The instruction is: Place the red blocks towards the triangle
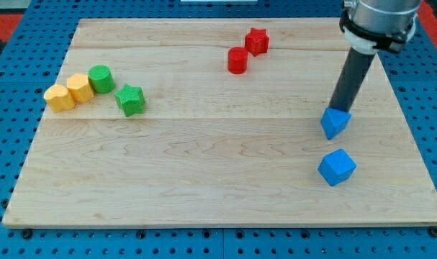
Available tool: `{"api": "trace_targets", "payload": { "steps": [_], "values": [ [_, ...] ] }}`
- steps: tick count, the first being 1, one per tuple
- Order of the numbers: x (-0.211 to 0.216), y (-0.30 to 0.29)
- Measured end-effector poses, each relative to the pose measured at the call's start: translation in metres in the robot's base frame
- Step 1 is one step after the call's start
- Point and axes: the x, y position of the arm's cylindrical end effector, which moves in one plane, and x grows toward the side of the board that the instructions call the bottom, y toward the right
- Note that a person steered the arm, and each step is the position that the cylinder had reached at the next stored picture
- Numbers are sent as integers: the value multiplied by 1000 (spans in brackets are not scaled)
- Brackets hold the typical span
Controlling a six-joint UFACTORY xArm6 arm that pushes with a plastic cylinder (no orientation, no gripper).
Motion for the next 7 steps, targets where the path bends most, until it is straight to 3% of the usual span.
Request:
{"api": "trace_targets", "payload": {
  "steps": [2, 3, 4, 5, 7],
  "values": [
    [35, 6],
    [-65, 42],
    [-177, 38],
    [-232, -52],
    [-152, -194]
  ]
}}
